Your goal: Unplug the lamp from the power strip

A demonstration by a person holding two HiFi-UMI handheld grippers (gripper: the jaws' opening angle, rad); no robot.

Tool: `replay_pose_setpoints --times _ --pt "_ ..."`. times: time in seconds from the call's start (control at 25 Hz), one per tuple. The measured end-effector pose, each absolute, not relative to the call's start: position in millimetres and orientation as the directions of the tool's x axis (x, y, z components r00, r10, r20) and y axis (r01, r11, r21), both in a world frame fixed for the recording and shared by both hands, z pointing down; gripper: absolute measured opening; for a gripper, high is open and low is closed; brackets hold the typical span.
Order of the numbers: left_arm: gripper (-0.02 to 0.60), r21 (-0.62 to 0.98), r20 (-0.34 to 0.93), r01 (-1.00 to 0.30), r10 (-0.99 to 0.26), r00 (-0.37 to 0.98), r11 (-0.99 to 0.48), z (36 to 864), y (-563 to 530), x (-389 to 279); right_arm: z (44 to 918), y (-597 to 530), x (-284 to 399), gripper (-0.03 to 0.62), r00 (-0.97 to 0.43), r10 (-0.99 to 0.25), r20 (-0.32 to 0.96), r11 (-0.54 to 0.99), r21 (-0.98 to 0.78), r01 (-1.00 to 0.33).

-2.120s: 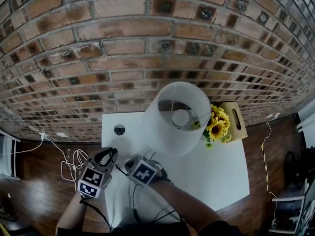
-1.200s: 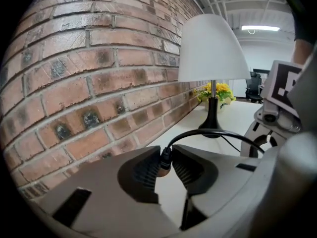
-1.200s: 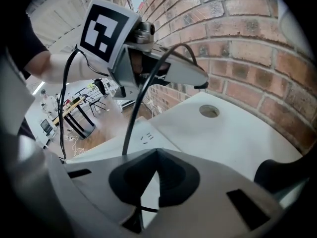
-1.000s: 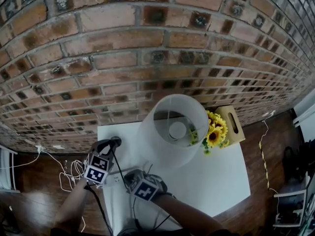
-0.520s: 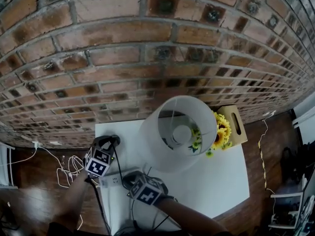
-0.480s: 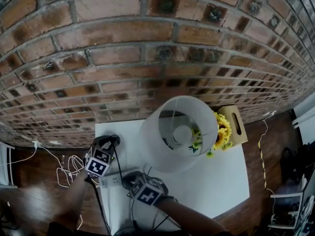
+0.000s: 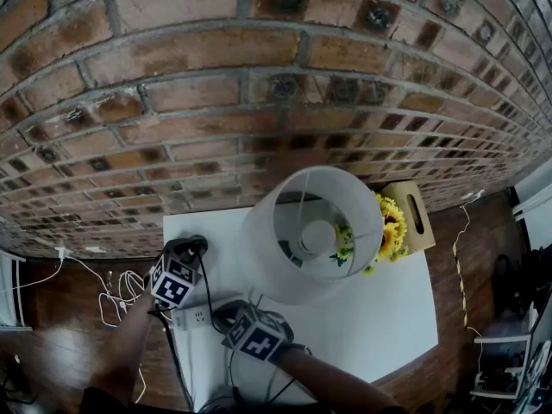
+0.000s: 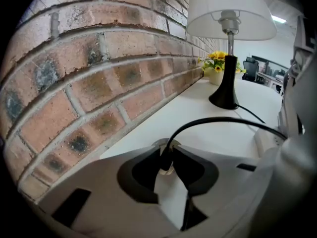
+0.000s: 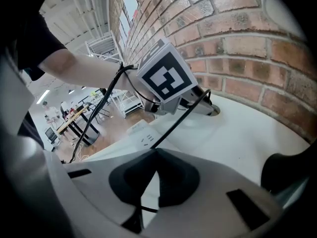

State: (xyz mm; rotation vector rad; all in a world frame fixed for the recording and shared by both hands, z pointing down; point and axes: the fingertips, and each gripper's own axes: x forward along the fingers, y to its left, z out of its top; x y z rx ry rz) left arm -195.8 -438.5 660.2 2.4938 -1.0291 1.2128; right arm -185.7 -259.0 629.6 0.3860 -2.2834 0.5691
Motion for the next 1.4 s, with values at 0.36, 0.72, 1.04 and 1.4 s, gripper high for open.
replay_pose_setpoints --times 0.36,0.72,1.04,1.4 --pt "0.169 -0.092 0.769 -0.631 -0.457 0.446 -0.770 654.6 -429.7 -194.0 627.8 -259.4 -187.4 0.002 -0.692 -0.104 0.714 0.857 -0.288 -0.427" --pt "0.160 -0.159 0.836 -0.554 -0.409 0.365 -0.817 654.5 -420.3 -204.1 628.2 -260.3 -186.2 0.002 -0.688 -0.108 0.717 0.858 -0.283 -0.430" --pt "0.158 -0.150 0.861 -0.541 -0.379 0.341 -0.828 655.5 -412.2 -214.0 628.7 -258.8 -186.3 0.002 -0.689 -0.103 0.718 0.864 -0.279 -0.419" --pt "0.015 -0.094 0.794 -0.637 -0.444 0.416 -0.765 639.8 -418.7 -208.0 629.9 -260.4 -187.2 0.002 -0.694 -0.102 0.713 0.866 -0.279 -0.414"
